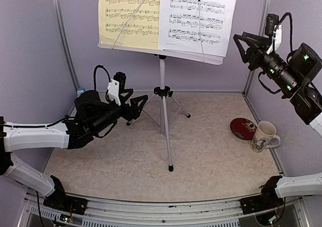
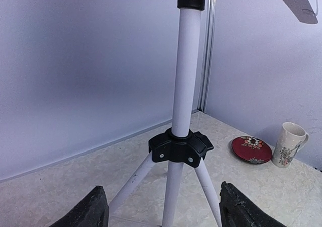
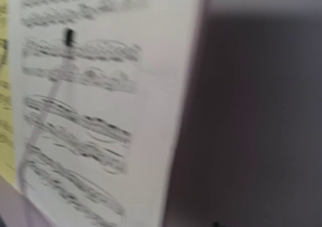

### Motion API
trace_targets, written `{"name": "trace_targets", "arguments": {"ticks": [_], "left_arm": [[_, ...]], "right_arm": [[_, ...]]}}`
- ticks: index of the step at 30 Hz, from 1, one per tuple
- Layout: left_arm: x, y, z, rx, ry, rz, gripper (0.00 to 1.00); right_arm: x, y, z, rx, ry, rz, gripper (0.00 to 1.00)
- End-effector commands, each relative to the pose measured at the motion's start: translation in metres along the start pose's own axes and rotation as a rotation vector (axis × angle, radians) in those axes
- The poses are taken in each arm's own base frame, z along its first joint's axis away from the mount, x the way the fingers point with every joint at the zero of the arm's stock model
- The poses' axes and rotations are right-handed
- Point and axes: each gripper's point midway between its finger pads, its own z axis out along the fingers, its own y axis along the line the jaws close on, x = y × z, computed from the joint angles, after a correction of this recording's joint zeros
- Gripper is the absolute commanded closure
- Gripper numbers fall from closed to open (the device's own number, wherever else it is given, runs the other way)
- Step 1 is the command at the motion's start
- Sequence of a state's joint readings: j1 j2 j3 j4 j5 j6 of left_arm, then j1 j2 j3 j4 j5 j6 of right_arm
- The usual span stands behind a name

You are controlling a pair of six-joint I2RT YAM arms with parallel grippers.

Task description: Set up the instrument practice props

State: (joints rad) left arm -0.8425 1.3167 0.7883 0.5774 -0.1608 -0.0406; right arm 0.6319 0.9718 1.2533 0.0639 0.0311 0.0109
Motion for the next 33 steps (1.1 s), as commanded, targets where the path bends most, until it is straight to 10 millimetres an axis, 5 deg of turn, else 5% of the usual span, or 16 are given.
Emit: {"name": "trace_targets", "arguments": {"ticks": [1,11,33], "left_arm": [[-0.018,-0.001,0.003,0.011,-0.049,-0.002,0.26],[-0.018,0.001,0.002,0.007,-0.049,0.003,0.27],[-0.016,0.001,0.007,0.016,-0.048,-0.002,0.27]], "right_arm": [[0.024,-0.006,0.008,-0.068,0.074,0.092,0.58],[0.049,0.010,0.021,-0.213,0.123,0.152,0.63],[0.048,0.011,0.014,-0.216,0.105,0.159,0.88]]}}
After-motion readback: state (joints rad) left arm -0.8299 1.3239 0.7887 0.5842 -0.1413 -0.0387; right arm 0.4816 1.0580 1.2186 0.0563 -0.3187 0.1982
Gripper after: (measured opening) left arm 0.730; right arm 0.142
